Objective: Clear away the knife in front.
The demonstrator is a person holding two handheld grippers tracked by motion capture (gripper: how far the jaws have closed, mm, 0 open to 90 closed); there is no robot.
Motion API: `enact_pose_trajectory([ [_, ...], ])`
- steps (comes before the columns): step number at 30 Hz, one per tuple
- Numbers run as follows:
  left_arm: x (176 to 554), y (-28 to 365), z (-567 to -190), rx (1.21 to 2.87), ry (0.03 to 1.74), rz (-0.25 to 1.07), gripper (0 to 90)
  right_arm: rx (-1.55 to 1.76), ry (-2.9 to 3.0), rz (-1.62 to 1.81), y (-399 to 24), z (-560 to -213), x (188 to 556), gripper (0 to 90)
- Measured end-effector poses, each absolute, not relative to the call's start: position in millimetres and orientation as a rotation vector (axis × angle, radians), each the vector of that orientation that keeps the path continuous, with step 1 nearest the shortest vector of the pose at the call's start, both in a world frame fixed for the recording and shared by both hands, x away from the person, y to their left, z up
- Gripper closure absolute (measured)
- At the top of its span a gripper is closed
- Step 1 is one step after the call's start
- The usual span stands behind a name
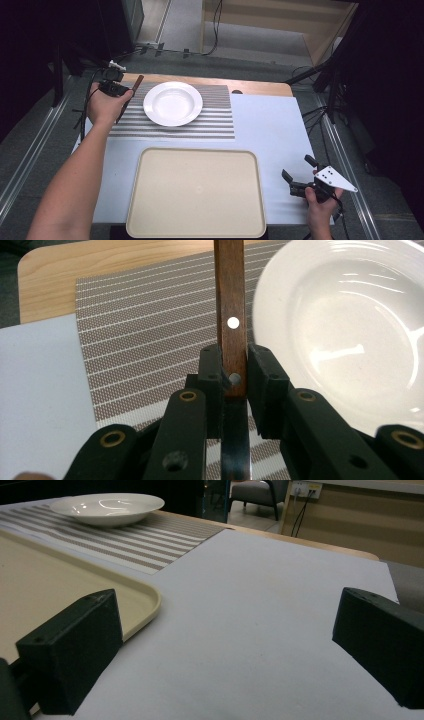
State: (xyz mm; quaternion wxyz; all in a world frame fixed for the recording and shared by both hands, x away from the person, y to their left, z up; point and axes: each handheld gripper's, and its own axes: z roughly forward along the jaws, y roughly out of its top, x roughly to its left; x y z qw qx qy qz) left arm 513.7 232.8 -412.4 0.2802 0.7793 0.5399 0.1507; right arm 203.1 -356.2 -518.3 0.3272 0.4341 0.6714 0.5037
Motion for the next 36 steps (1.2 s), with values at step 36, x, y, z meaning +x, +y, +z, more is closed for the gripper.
enact_pose_trajectory([
  [36, 383.6, 188.3, -410.1, 2.193, 1.071, 0.323, 77.5, 1.125, 1.769, 1.307, -354.7, -518.1, 203.0, 0.0],
])
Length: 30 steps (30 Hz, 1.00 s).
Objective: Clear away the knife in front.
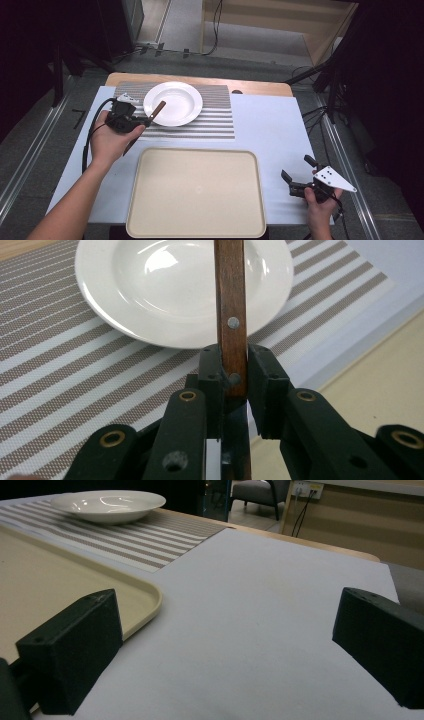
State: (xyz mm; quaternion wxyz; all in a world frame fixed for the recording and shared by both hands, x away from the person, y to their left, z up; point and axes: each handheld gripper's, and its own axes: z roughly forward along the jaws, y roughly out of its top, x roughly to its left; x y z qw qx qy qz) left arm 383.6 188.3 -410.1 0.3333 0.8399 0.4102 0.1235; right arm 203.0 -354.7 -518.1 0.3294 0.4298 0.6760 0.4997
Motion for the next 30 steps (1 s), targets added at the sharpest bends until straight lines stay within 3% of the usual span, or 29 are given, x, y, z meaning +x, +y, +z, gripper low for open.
enact_pose_trajectory([
  [30, 284.4, 168.7, -445.4, 2.246, 0.952, 0.227, 77.4, 1.119, 1.771, 1.302, -353.7, -518.2, 203.1, 0.0],
])
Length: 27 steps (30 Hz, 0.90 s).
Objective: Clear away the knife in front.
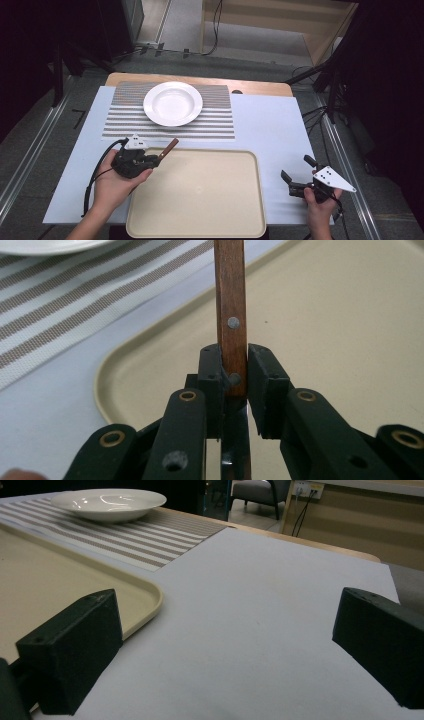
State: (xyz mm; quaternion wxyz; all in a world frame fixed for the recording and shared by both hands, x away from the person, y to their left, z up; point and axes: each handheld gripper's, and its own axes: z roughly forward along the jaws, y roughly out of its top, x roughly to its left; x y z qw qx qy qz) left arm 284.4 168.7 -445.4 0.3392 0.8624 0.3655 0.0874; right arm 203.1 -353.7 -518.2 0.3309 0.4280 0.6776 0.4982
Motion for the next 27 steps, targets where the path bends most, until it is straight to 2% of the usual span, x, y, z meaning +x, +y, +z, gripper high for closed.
enact_pose_trajectory([
  [14, 271.0, 156.7, -476.9, 2.272, 0.962, 0.155, 77.4, 1.114, 1.773, 1.298, -353.5, -518.3, 203.3, 0.0],
  [27, 269.2, 159.0, -488.9, 2.267, 0.997, 0.131, 77.3, 1.114, 1.776, 1.293, -353.2, -518.4, 203.4, 0.0],
])
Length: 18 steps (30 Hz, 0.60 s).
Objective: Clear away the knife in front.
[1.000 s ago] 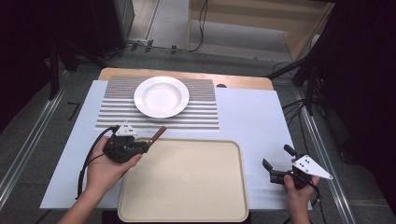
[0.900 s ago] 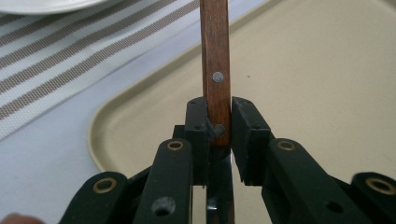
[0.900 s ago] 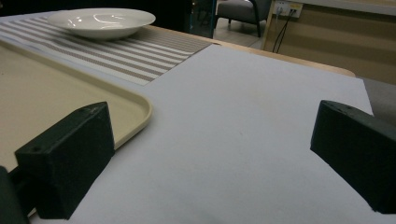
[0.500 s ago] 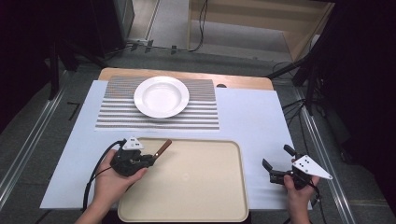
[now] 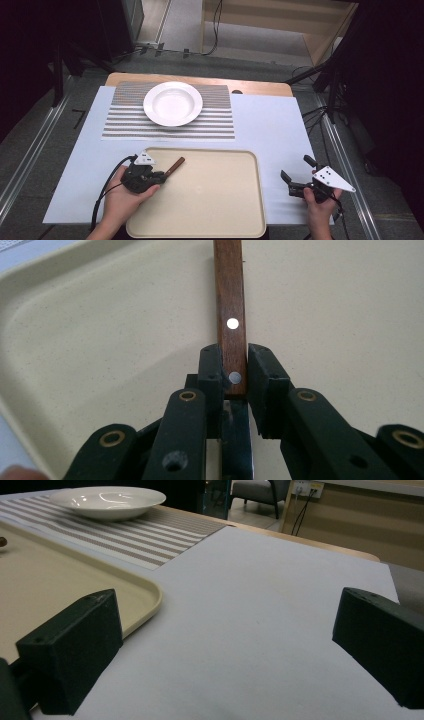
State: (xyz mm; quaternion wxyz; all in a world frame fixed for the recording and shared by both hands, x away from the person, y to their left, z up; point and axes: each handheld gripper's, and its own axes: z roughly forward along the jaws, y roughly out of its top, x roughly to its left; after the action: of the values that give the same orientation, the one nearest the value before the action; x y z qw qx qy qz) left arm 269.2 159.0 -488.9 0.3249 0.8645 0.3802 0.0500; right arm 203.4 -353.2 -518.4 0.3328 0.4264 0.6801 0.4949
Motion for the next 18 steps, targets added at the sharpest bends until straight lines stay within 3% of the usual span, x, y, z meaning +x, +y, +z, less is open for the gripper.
enact_pose_trajectory([
  [11, 267.3, 160.4, -489.8, 2.254, 1.009, 0.177, 76.7, 1.12, 1.776, 1.291, -353.0, -518.5, 203.5, 0.0],
  [15, 268.8, 164.1, -485.6, 2.203, 1.021, 0.212, 64.3, 1.121, 1.776, 1.291, -353.0, -518.6, 203.6, 0.0],
  [18, 268.1, 166.0, -479.1, 2.158, 0.994, 0.217, 68.4, 1.122, 1.775, 1.291, -353.1, -518.6, 203.7, 0.0],
])
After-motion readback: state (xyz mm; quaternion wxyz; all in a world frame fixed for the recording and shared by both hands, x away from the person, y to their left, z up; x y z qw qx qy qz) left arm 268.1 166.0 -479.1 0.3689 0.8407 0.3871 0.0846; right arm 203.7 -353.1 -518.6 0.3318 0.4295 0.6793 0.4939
